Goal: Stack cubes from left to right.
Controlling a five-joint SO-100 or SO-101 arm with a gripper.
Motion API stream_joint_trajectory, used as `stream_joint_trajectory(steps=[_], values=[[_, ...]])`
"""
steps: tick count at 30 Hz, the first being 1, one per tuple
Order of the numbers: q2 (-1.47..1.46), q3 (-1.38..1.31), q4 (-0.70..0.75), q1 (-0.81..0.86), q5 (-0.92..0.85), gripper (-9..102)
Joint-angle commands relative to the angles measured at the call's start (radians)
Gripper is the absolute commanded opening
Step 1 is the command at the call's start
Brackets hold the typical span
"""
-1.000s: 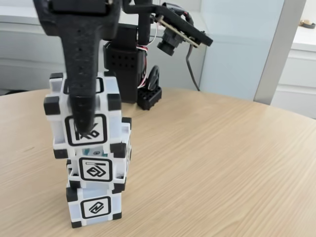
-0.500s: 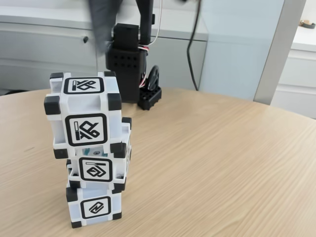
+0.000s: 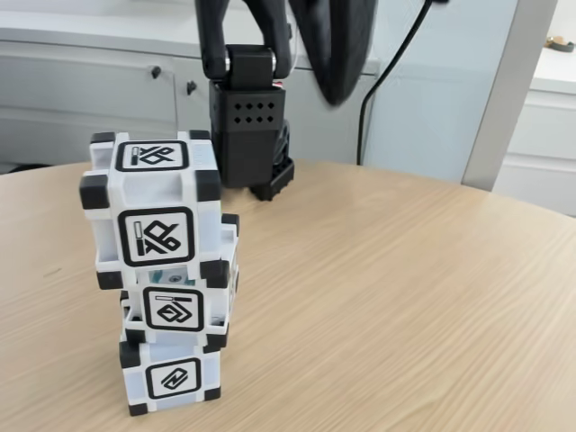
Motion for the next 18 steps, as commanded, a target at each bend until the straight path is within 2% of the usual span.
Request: stream_joint_trajectory(steps=[1, 18], values=[[0.008, 0.054, -0.012, -0.015, 0.028, 0], [0.008, 0.124, -0.014, -0.011, 0.084, 0]])
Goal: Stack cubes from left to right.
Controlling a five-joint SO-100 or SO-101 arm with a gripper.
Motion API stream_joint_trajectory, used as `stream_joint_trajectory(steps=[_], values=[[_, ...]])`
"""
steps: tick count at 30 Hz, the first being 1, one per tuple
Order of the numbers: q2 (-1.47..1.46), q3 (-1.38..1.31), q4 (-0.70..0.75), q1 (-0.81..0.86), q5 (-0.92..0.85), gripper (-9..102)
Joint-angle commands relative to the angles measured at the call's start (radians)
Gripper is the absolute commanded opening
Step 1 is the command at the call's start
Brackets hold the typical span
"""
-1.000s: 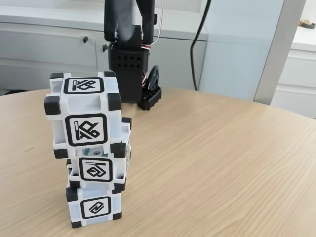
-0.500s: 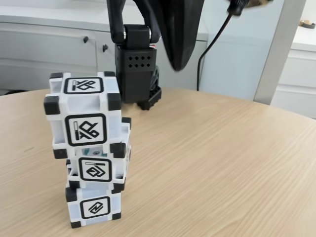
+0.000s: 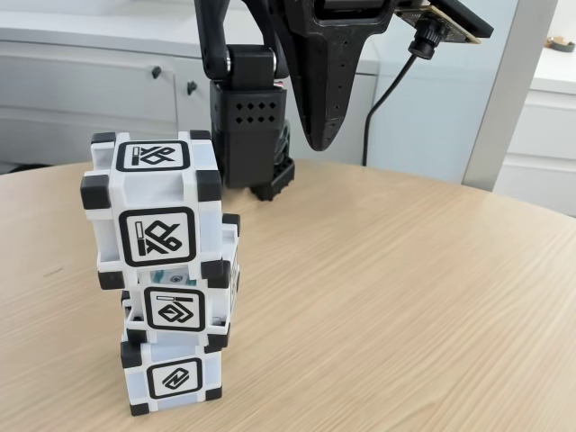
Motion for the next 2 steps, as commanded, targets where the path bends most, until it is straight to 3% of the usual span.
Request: stream_joint_trajectory(steps=[1, 2], values=[[0.008, -0.005, -0.014, 0.017, -0.003, 0], [0.008, -0.005, -0.014, 0.018, -0.008, 0]])
